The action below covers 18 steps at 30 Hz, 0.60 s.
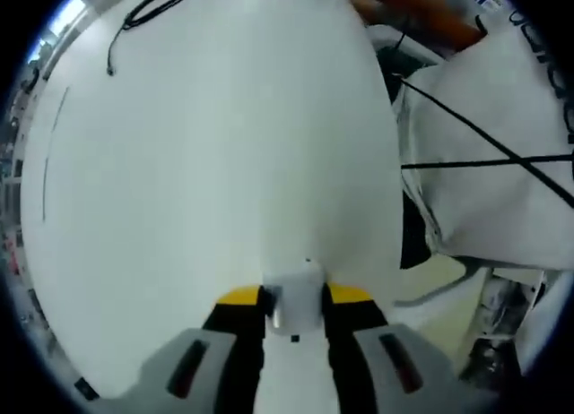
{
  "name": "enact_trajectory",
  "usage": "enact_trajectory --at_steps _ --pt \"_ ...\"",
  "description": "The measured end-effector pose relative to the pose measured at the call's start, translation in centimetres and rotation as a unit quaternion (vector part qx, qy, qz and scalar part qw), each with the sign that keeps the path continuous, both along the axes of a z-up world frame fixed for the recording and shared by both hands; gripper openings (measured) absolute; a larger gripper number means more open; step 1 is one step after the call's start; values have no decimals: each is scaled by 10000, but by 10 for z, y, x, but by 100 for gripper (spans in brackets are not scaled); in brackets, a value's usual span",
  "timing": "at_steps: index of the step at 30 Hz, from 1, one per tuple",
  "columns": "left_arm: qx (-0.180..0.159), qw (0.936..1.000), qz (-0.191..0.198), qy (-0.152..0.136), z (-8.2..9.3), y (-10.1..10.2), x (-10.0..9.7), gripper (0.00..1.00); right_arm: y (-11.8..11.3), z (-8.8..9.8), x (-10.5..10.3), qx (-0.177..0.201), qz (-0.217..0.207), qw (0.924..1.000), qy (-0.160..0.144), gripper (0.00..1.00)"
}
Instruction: Plug the desk Type‑C cable into the charger adapter.
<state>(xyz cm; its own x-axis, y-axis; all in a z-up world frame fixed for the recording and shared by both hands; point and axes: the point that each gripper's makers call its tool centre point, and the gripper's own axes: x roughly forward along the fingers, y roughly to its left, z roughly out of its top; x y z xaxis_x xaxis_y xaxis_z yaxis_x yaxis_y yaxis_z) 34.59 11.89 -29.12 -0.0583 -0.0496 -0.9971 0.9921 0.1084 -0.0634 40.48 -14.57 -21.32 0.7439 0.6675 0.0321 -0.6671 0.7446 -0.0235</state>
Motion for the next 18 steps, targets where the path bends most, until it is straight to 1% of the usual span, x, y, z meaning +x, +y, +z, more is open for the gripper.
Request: enact_trajectory --at_steps 4,7,9,13,18 --pt "49 10000 -79 -25 0 6 -5 24 1 0 -1 -23 1 10000 1 98" --pt "2 9999 -104 -45 1 5 -10 23 2 -2 -2 -45 12 10000 13 98" --pt "3 9999 -113 -65 2 1 -15 23 3 -2 -3 -61 17 10000 15 98" --pt "27 9999 -114 -26 2 2 -21 23 4 -2 -5 -74 30 10000 16 98" --pt "37 9999 -134 -60 3 1 -20 23 5 -2 -6 -82 46 10000 17 98"
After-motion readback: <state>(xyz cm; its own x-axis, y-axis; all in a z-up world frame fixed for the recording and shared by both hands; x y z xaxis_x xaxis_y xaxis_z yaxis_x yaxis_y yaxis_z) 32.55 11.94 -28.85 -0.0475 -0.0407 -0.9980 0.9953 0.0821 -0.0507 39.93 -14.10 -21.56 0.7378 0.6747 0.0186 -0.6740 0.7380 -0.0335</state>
